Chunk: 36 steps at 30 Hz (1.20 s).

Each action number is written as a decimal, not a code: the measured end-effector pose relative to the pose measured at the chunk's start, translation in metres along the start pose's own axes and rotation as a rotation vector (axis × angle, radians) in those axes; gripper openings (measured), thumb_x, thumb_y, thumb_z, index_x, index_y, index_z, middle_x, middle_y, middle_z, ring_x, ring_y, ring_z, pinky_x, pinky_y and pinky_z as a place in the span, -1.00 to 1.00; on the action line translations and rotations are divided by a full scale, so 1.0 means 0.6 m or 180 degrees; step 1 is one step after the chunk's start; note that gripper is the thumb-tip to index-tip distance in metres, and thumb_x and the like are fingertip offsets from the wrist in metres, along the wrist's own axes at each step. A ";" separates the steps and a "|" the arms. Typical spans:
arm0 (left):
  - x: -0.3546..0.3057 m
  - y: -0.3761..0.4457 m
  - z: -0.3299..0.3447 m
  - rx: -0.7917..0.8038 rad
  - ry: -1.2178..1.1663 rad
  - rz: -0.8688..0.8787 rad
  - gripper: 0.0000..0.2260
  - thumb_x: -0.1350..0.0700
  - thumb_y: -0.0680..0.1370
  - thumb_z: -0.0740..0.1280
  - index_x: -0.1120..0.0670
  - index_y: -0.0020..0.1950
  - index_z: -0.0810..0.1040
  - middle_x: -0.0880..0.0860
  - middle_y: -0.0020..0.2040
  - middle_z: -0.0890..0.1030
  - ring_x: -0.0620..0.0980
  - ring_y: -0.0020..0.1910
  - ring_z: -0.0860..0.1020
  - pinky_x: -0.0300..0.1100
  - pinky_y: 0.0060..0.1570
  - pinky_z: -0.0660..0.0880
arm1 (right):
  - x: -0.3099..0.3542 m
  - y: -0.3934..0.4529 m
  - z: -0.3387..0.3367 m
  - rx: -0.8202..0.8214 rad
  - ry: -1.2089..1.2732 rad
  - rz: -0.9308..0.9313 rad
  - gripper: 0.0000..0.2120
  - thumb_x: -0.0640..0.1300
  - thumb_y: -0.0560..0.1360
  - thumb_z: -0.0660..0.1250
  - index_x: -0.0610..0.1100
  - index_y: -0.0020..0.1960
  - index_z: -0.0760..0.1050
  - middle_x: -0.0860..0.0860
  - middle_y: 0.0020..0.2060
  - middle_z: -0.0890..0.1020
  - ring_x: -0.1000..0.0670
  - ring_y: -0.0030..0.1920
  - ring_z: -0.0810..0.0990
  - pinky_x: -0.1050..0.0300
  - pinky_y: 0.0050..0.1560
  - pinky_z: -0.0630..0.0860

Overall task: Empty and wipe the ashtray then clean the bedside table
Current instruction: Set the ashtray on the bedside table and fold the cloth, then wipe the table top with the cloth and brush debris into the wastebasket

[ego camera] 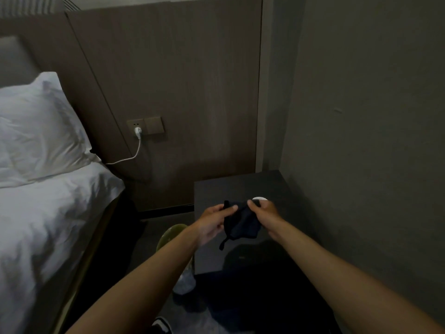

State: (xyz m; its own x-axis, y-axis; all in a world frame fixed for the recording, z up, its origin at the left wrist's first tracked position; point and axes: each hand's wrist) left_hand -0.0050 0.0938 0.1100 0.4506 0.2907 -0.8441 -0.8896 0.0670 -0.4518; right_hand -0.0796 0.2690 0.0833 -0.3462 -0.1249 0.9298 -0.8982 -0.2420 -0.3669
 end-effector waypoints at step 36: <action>0.103 0.118 0.043 -0.1041 0.0514 -0.0443 -0.85 0.07 0.62 0.26 0.06 0.16 0.52 0.05 0.09 0.61 -0.01 0.00 0.55 -0.13 -0.04 0.45 | -0.178 0.034 -0.076 -0.0537 -0.3683 -0.0442 -0.39 0.05 0.67 0.13 -0.17 0.62 0.06 -0.12 0.62 0.08 -0.11 0.61 0.03 -0.04 0.57 0.07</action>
State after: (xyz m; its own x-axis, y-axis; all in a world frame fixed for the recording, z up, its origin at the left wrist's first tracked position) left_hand -0.0419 0.1410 0.0332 0.5943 0.1444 -0.7912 -0.7602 -0.2201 -0.6112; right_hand -0.0736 0.3213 -0.0223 0.1314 -0.9274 0.3502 -0.9634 -0.2028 -0.1755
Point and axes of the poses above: each hand's wrist, its own y-axis towards the middle knuckle, its own z-axis out of the palm, x = y × z
